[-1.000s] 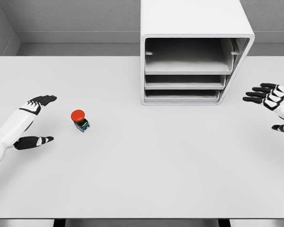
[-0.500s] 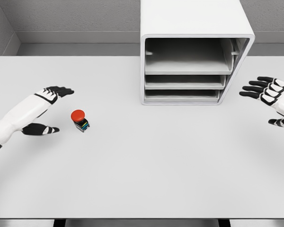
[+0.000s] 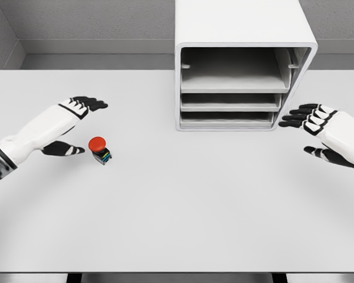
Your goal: Slide open multi-storey tabletop storage cabinets and put open load switch and slide close multi-storey tabletop storage cabinets
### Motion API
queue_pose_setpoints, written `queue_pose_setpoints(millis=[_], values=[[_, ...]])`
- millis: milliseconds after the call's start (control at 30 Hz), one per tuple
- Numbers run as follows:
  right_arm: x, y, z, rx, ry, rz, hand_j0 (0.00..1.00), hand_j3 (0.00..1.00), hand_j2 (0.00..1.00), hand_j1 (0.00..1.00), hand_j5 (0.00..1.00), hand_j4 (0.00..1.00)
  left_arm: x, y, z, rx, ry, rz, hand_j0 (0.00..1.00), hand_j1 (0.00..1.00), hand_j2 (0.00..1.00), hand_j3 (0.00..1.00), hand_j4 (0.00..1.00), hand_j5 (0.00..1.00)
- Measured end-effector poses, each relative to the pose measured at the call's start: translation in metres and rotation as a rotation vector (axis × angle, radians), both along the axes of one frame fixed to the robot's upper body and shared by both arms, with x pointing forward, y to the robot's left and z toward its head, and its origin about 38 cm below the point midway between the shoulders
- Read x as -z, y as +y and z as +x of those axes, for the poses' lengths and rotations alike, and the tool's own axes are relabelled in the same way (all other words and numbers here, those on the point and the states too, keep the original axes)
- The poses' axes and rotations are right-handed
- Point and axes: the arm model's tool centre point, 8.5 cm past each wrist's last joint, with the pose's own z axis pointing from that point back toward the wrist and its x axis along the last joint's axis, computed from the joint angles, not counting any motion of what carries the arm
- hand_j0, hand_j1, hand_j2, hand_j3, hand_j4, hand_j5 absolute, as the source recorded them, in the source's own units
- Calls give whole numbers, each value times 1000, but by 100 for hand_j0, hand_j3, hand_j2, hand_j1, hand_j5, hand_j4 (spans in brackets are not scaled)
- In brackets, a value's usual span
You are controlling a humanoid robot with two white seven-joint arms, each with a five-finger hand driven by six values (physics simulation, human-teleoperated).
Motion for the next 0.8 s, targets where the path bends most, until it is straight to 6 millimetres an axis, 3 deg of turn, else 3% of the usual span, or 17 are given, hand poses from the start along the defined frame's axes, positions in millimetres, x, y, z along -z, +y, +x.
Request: queue_pose_setpoints(millis=[133, 233, 467, 700, 800], values=[[-6, 15, 11, -28, -31, 17, 67, 67, 67, 67, 67, 67, 3, -1, 0, 7, 10, 76, 100, 100, 100, 100, 100, 100], [3, 28, 12, -51, -12, 35, 67, 67, 67, 67, 67, 67, 6, -3, 0, 24, 20, 135, 100, 100, 100, 100, 100, 100], [0, 55, 23, -109, -30, 64, 68, 68, 68, 68, 68, 68, 8, -13, 2, 70, 26, 202, 100, 100, 100, 100, 100, 100], [-26, 77, 40, -164, -108, 94, 70, 70, 70, 70, 70, 70, 16, -21, 4, 95, 50, 212, 100, 100, 100, 100, 100, 100], [-31, 88, 46, -185, -124, 113, 69, 69, 69, 69, 69, 69, 19, -21, 4, 96, 60, 212, 85, 85, 85, 85, 85, 85]])
